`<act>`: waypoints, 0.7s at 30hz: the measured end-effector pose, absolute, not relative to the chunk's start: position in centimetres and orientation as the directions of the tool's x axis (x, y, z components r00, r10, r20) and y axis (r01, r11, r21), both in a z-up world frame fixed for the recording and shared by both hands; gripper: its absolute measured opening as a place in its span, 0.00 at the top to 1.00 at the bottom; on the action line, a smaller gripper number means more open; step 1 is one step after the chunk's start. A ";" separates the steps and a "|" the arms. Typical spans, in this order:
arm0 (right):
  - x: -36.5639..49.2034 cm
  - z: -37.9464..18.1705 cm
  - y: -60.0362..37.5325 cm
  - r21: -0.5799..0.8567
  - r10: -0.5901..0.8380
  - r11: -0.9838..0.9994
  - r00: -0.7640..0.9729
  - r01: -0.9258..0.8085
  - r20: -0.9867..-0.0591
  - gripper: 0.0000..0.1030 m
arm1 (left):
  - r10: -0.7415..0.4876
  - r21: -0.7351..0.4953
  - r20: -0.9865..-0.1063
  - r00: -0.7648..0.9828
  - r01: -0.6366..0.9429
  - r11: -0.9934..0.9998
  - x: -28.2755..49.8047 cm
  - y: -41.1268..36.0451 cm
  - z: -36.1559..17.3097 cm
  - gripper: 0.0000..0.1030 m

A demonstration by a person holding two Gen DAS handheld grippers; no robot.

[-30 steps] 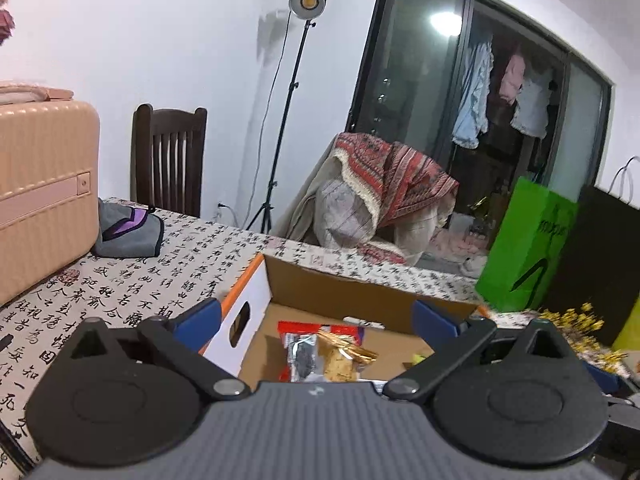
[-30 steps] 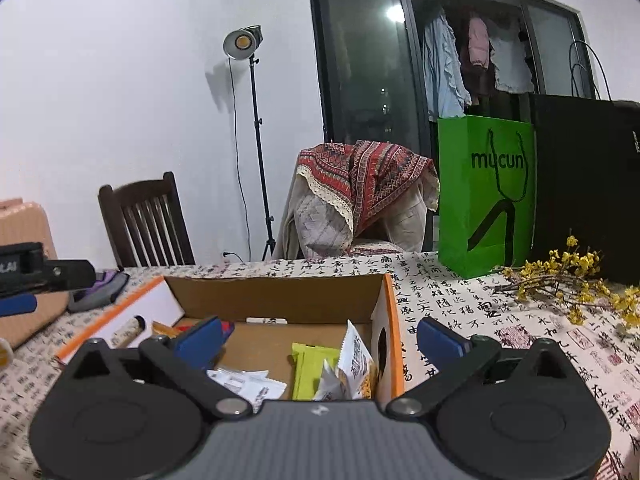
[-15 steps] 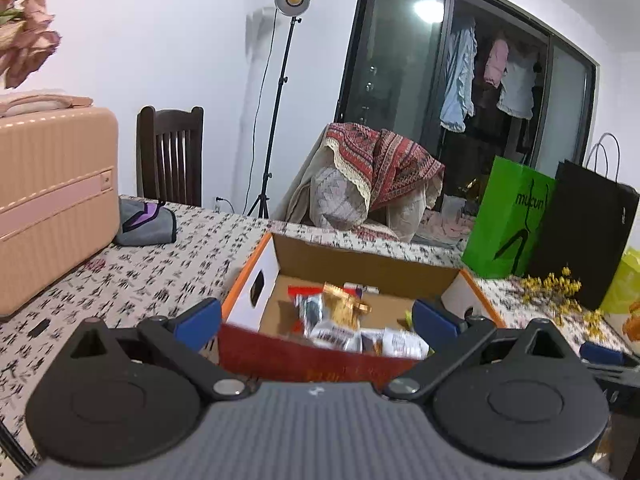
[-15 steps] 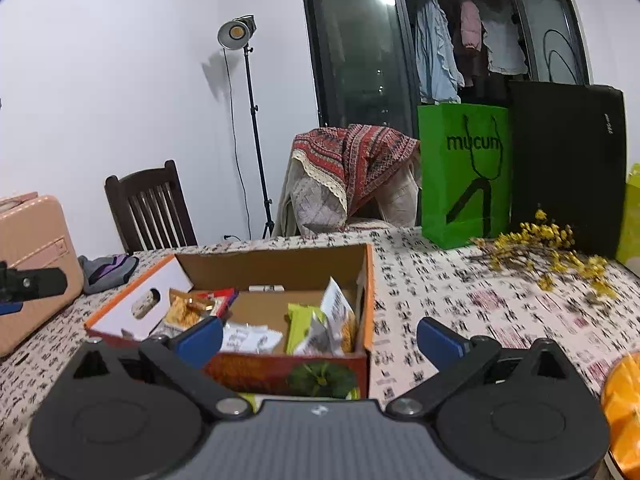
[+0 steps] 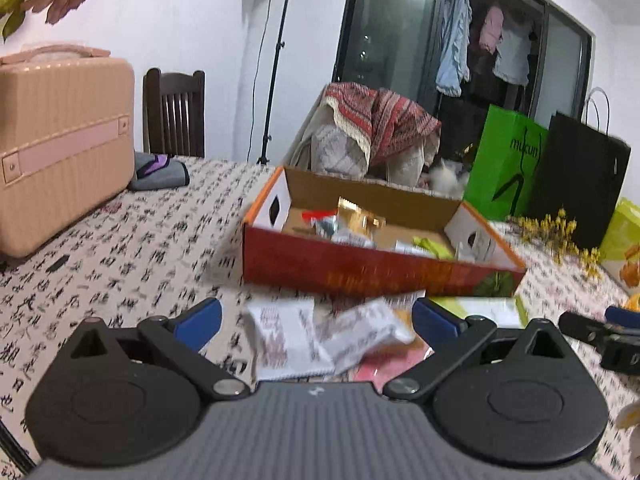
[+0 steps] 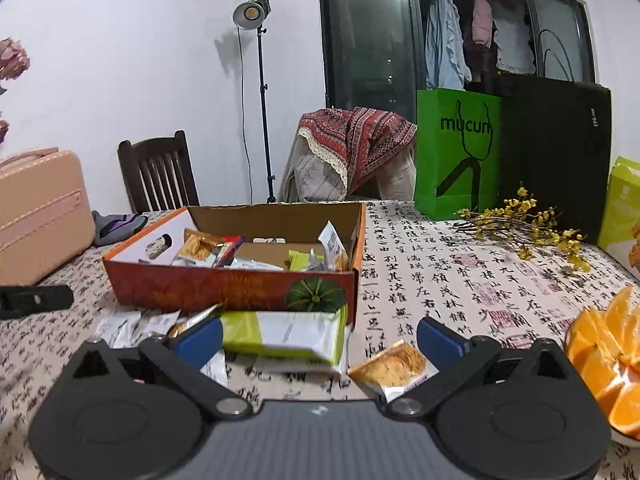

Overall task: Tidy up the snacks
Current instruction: 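Move both grippers back over the snack pile, then grasp another biscuit packet with the right gripper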

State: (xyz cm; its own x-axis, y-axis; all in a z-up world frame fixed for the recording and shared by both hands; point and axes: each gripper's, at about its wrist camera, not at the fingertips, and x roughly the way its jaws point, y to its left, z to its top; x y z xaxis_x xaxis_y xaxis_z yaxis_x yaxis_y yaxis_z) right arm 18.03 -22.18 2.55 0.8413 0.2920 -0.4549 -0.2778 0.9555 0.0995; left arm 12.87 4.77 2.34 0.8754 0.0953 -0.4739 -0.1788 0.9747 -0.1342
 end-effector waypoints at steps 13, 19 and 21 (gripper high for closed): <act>15.0 0.2 -23.0 0.100 0.322 0.944 0.805 -0.316 -0.498 0.00 | 0.094 -0.135 -0.509 0.856 -0.187 0.973 11.9 5.8 -1.1 0.00; 15.7 -0.7 -23.2 0.109 0.307 0.949 0.793 -0.294 -0.526 0.00 | 0.079 -0.140 -0.516 0.853 -0.174 0.975 12.3 5.7 -2.2 0.00; 15.9 -0.9 -23.2 0.114 0.305 0.950 0.791 -0.290 -0.530 0.00 | 0.068 -0.154 -0.512 0.857 -0.169 0.973 12.2 5.8 -2.4 0.00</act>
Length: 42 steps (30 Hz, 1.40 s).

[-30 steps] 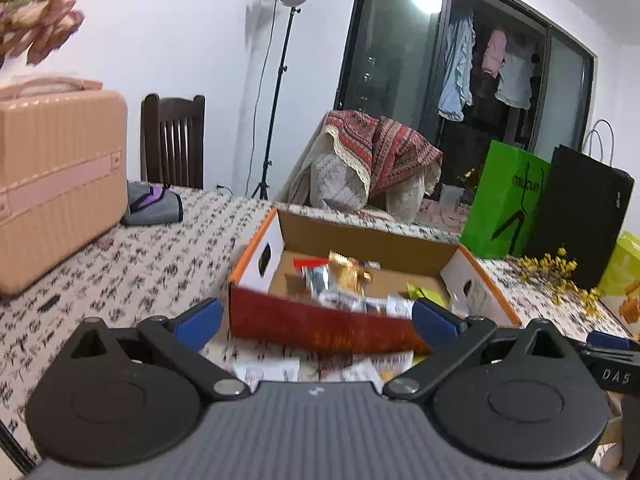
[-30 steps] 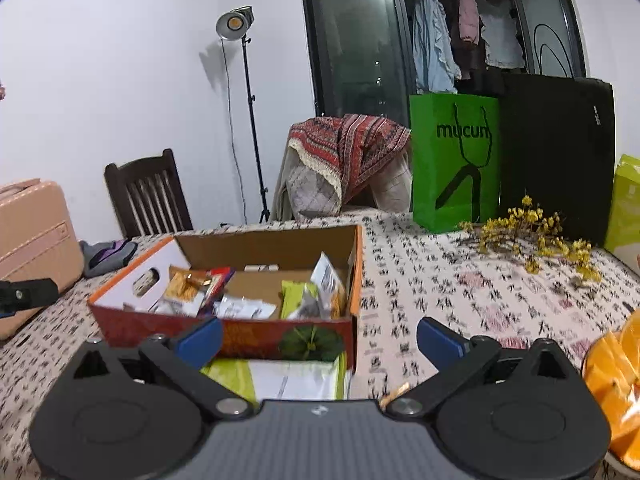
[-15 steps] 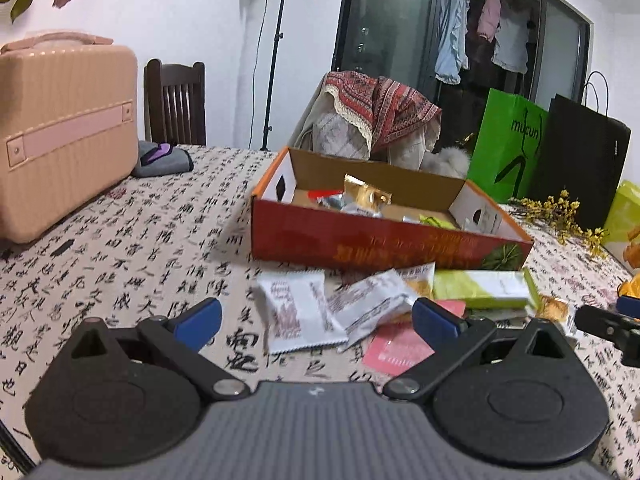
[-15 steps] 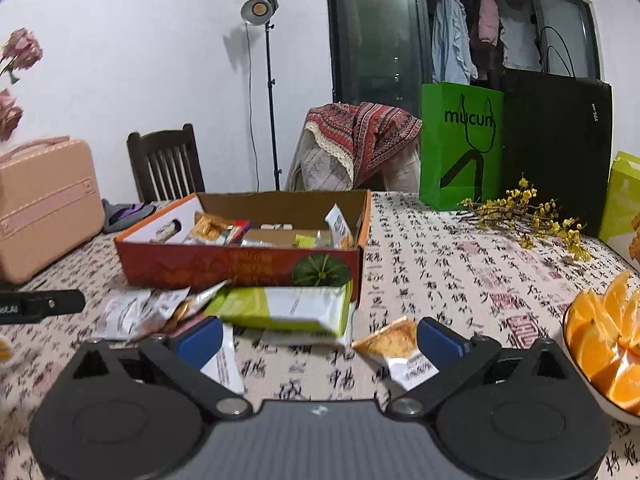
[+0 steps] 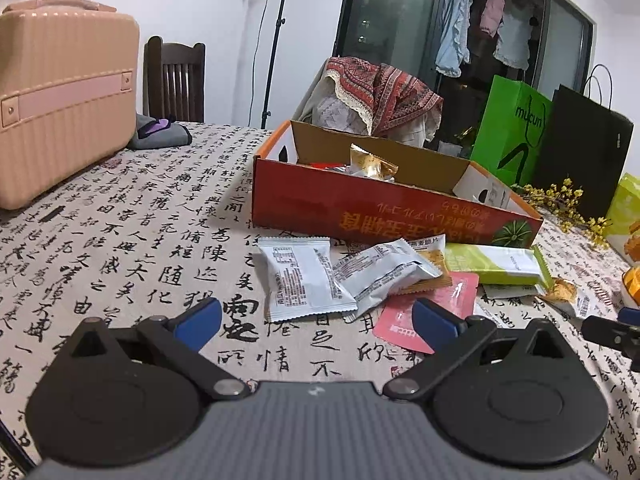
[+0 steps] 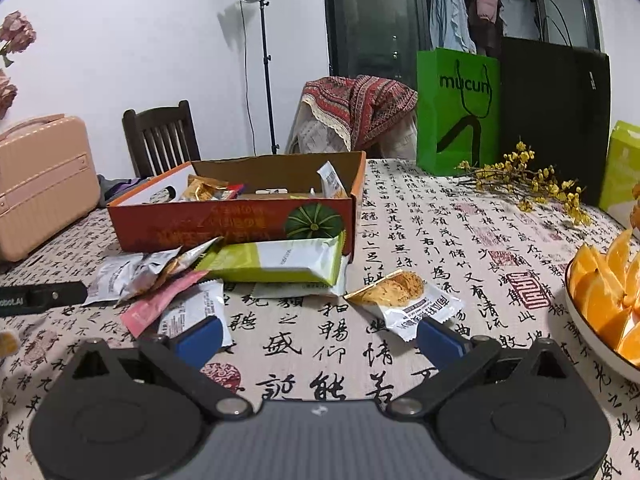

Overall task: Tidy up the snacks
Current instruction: 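Grasp another biscuit packet with the right gripper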

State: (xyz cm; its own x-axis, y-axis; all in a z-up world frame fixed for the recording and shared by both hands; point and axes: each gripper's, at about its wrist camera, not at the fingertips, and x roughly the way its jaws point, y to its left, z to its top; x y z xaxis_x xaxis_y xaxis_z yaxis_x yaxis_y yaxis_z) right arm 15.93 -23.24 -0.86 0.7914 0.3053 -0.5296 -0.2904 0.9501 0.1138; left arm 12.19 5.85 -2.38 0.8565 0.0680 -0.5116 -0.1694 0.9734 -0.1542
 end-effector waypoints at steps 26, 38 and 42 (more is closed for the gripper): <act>28.0 -3.9 -25.6 -0.001 0.209 0.955 0.677 -0.296 -0.706 0.00 | 0.055 -0.217 -0.511 0.858 -0.191 0.957 12.2 6.9 -2.8 0.00; 26.3 -3.6 -25.6 0.040 0.294 0.933 0.690 -0.358 -0.661 0.50 | 0.057 -0.220 -0.511 0.858 -0.195 0.956 12.2 6.9 -2.8 0.00; 25.1 -3.3 -24.7 -0.001 0.266 0.937 0.711 -0.351 -0.651 0.57 | 0.058 -0.219 -0.510 0.858 -0.195 0.956 12.2 6.9 -2.8 0.00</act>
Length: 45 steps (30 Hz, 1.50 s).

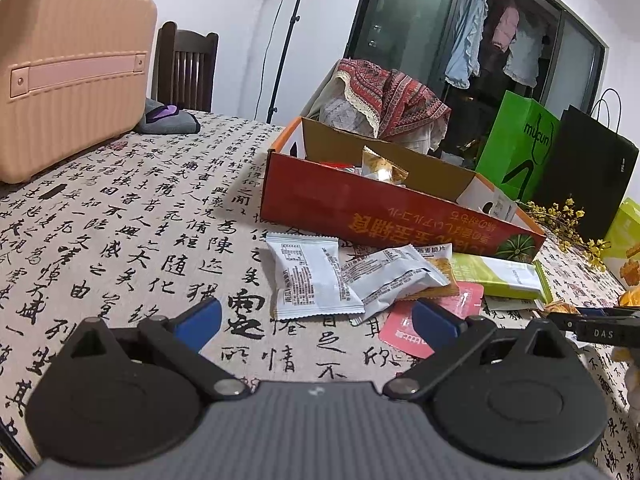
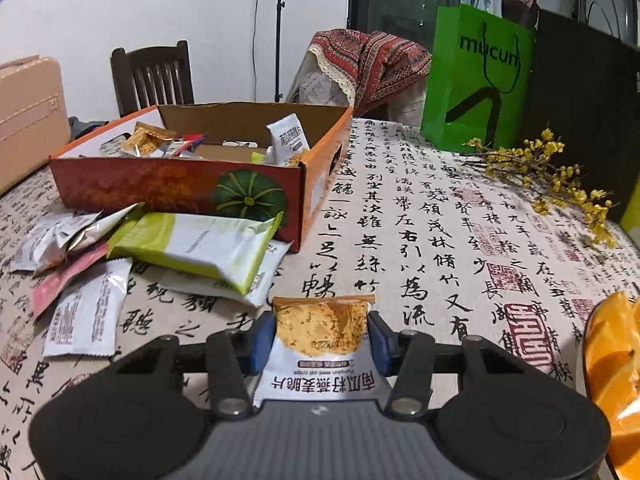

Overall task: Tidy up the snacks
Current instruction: 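Grasp another biscuit packet with the right gripper, then close the left gripper on a white packet while the right holds the biscuit packet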

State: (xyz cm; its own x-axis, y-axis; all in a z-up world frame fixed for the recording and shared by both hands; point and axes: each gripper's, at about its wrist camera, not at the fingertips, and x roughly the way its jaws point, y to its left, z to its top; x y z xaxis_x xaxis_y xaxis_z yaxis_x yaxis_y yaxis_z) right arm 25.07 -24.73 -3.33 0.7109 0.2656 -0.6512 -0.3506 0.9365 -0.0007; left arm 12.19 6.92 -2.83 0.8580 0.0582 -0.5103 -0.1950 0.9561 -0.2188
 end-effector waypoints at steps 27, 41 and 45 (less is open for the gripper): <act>21.8 -2.5 -26.7 0.120 0.249 0.968 0.837 -0.218 -0.487 0.57 | 0.231 -0.081 -0.667 0.708 -0.377 0.923 19.9 7.1 -1.5 0.00; 21.9 -2.6 -26.9 0.131 0.250 0.968 0.834 -0.213 -0.491 0.57 | 0.257 -0.035 -0.678 0.689 -0.379 0.925 21.1 5.5 -2.9 0.53; 22.0 -2.6 -26.9 0.130 0.247 0.969 0.833 -0.210 -0.495 0.57 | 0.227 -0.077 -0.670 0.707 -0.371 0.926 20.4 5.9 -2.7 0.57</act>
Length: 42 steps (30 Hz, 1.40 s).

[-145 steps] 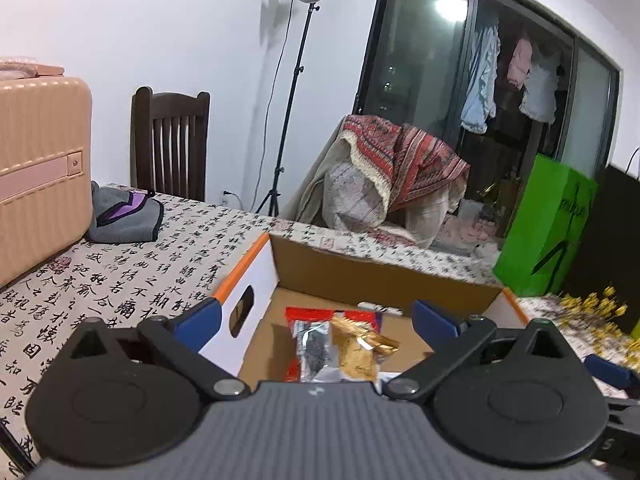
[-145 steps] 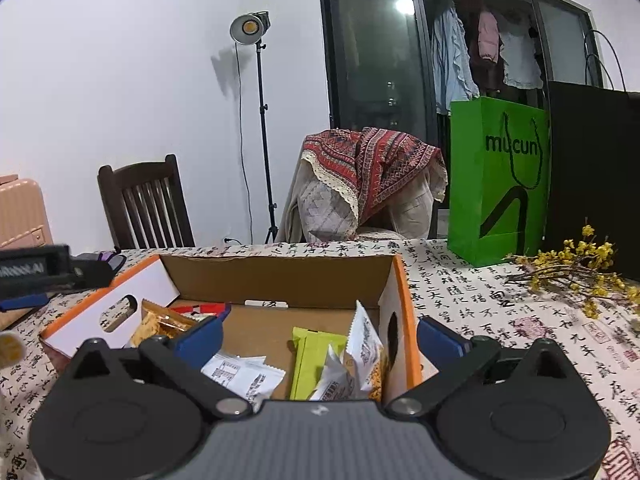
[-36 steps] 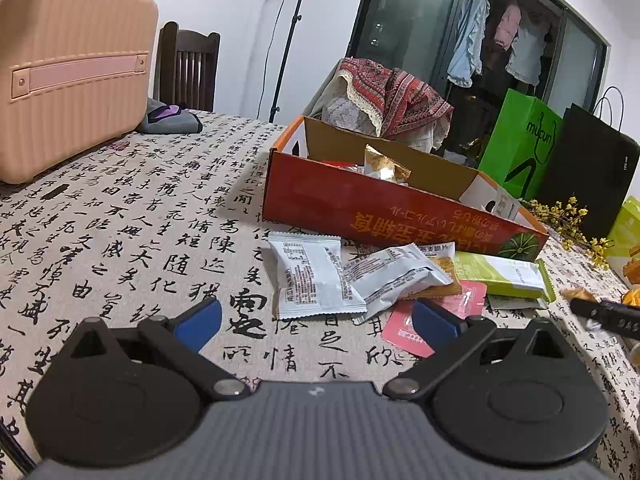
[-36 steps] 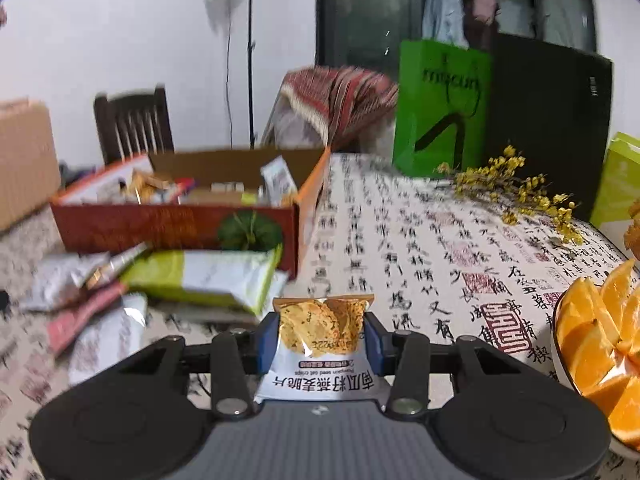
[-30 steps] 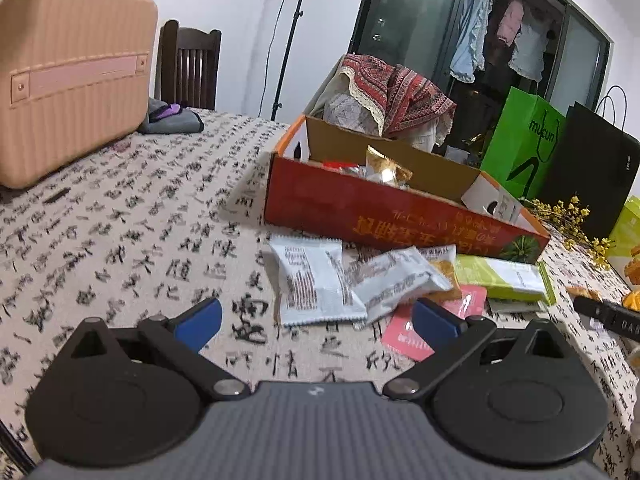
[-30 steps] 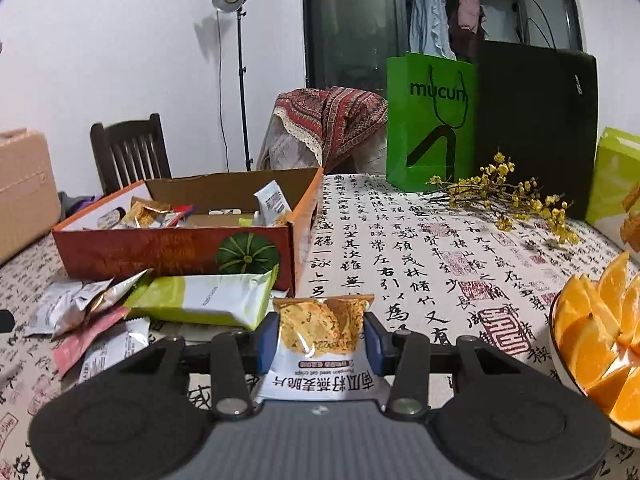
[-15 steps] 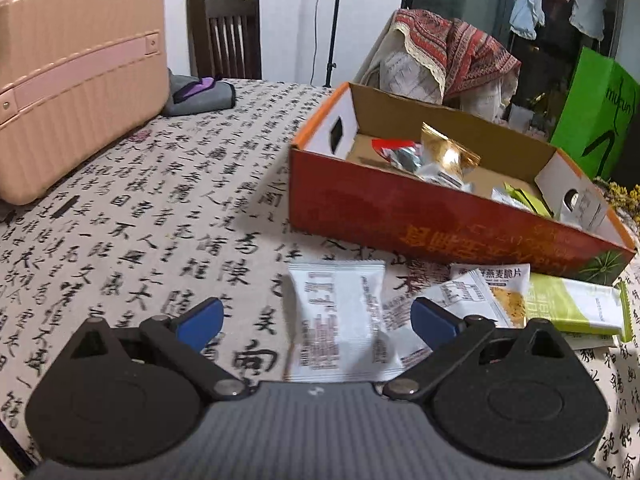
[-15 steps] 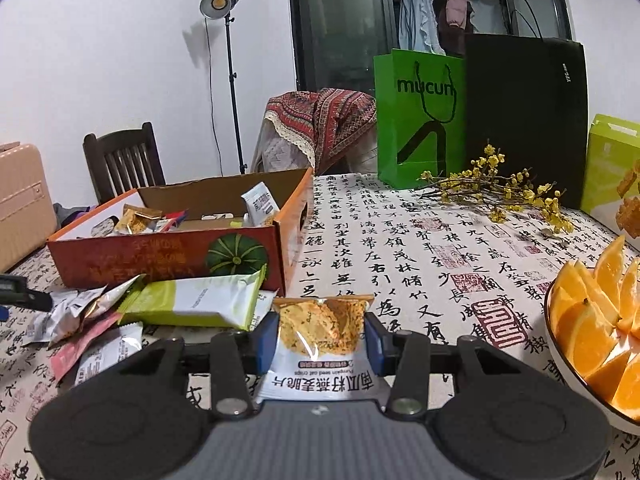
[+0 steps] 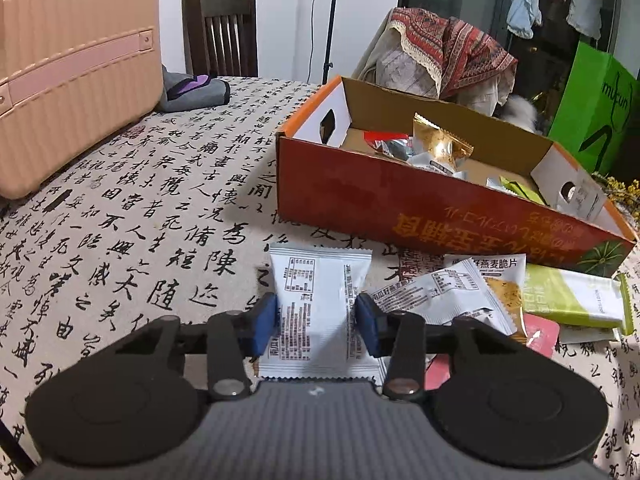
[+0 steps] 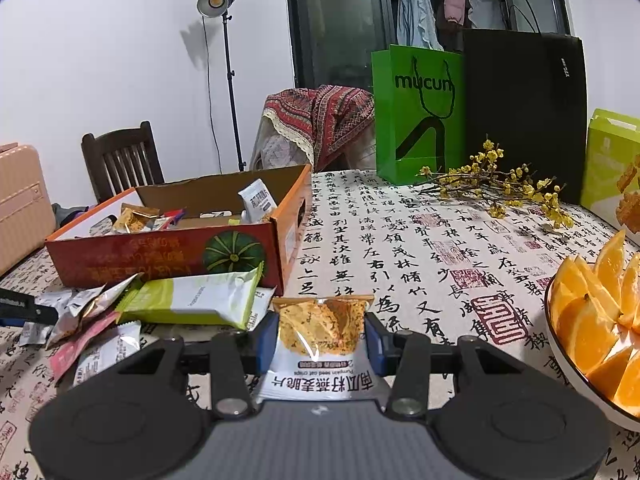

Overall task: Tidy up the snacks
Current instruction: 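Close the left gripper on a white packet while the right holds the biscuit packet, then carry both packets into the cardboard box and open both grippers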

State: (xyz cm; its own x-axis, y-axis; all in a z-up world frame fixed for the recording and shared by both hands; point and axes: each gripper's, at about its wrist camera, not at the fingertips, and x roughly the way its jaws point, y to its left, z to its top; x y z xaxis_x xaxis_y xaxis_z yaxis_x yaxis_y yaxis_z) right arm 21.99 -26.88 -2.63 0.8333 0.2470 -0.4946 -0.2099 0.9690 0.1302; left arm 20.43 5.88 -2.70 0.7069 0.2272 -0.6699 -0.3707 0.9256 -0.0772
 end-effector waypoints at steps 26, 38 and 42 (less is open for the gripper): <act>20.8 2.4 -23.3 0.084 0.316 0.948 0.874 -0.308 -0.369 0.57 | 0.155 -0.128 -0.507 0.848 -0.252 0.959 17.3 4.4 3.5 0.58; 24.8 5.7 -19.3 0.088 0.321 0.947 0.887 -0.310 -0.333 0.57 | 0.124 -0.138 -0.453 0.883 -0.207 0.969 21.0 3.0 6.5 0.58; 27.4 6.3 -17.8 0.106 0.312 0.950 0.889 -0.293 -0.336 0.57 | 0.134 -0.147 -0.437 0.890 -0.218 0.965 23.3 3.1 7.3 0.58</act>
